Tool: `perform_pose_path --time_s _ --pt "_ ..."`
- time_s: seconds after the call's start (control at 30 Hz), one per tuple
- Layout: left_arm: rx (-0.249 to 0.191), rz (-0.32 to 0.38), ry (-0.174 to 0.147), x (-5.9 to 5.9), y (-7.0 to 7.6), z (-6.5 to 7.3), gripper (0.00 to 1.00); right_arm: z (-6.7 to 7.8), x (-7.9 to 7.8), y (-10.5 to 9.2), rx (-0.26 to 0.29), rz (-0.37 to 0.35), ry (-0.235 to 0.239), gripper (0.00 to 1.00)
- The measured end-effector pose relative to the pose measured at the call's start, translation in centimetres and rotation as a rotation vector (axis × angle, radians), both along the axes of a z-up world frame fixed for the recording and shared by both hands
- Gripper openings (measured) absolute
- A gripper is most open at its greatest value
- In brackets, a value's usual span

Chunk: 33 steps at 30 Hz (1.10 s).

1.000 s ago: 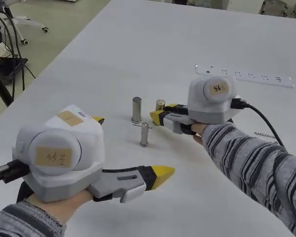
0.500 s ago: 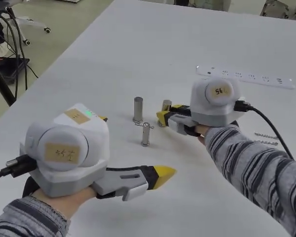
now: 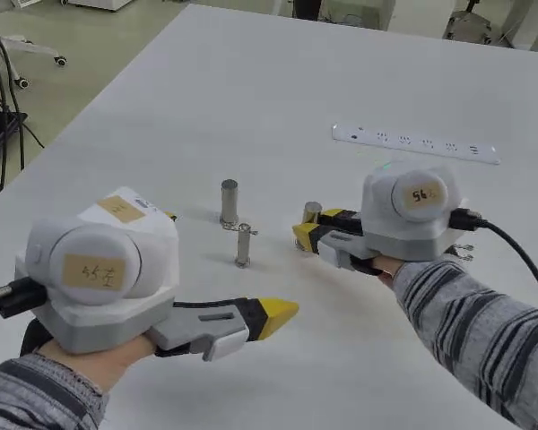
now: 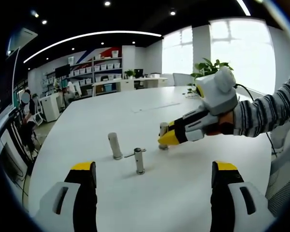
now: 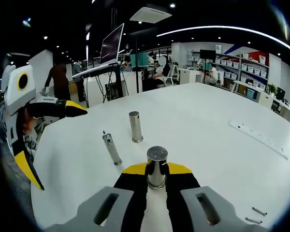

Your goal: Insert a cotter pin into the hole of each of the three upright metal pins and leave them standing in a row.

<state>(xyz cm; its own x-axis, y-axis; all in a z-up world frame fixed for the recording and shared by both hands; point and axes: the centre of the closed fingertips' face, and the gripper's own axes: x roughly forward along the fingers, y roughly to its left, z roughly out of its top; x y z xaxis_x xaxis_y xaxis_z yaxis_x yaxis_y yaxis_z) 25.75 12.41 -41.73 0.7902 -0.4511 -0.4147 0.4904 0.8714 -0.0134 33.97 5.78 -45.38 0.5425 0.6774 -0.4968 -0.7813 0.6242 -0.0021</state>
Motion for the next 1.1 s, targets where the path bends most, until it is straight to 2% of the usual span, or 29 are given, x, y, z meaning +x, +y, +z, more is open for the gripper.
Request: perform_pose_path --time_s 0.33,0.6,0.8,1.1 --pt "-0.012 -0.010 0.000 -0.2 -0.5 0.2 0.99 0.3 -3.2 -1.8 -0.011 0.015 -0.004 0.08" --pt "-0.009 -0.022 0.000 -0.3 -0.8 0.2 0.99 -0.4 -5.4 -2.5 -0.032 0.018 0.001 0.08" --pt "-0.011 -0.027 0.000 -0.3 -0.9 0.2 0.99 -1.1 -6.1 -2.5 -0.026 0.014 0.022 0.08" --pt "-0.010 -0.030 0.003 -0.3 -0.8 0.1 0.99 -1.8 -6.4 -2.8 -0.035 0.010 0.011 0.08"
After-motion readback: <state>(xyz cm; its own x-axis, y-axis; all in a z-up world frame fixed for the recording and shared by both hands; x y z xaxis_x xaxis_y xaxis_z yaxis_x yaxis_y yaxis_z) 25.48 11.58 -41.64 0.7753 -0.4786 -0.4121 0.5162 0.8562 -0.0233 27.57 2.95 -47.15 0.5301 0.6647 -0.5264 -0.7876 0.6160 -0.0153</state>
